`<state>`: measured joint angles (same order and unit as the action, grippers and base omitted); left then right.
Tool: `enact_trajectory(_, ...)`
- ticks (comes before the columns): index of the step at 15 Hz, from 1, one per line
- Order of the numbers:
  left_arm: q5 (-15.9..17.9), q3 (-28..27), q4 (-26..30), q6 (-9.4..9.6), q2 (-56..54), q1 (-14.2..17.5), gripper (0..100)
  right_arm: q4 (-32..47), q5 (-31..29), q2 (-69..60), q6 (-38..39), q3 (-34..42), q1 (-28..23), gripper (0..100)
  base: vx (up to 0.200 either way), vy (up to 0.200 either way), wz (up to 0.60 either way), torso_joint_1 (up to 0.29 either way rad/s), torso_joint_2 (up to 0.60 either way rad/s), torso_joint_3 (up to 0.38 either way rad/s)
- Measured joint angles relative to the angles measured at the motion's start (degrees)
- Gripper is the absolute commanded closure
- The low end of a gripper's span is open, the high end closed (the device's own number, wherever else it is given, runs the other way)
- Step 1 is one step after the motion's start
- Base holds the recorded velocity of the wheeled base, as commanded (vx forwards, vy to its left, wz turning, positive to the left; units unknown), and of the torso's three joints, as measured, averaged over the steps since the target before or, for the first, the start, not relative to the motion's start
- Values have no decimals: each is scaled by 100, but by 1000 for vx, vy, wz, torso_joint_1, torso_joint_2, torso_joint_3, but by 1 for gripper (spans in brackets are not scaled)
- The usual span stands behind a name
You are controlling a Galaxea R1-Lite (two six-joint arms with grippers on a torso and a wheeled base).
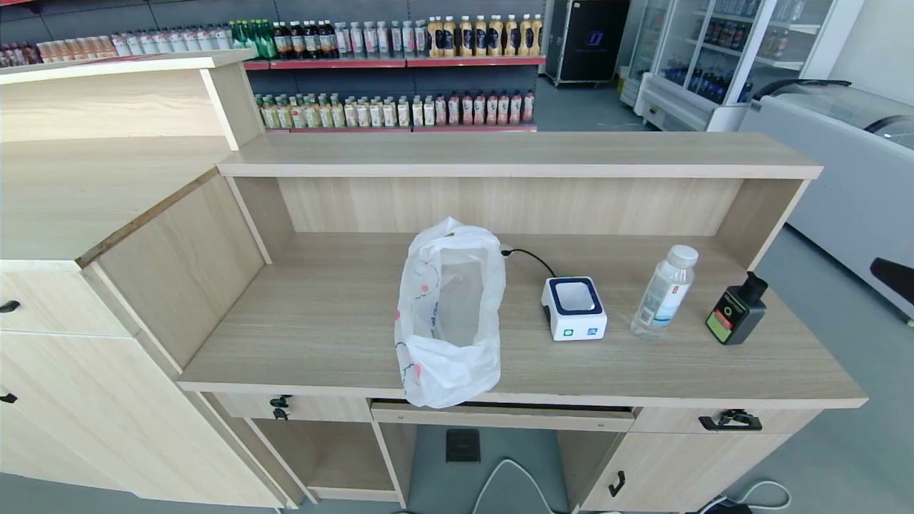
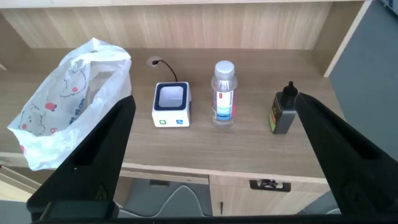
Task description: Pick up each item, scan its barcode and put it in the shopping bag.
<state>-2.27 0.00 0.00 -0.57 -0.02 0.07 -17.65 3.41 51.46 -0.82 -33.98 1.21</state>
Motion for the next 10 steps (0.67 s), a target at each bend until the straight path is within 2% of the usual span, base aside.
enact_trajectory(5, 0, 0, 0, -2, 0, 0, 0, -1147, 400, 2070, -558, -406, -366, 0, 0, 0, 0, 0, 0, 0)
enact_trajectory(10, 0, 0, 0, 0, 0, 0, 0, -1642, 446, 2896, -703, 66, -881, 0, 0, 0, 0, 0, 0, 0)
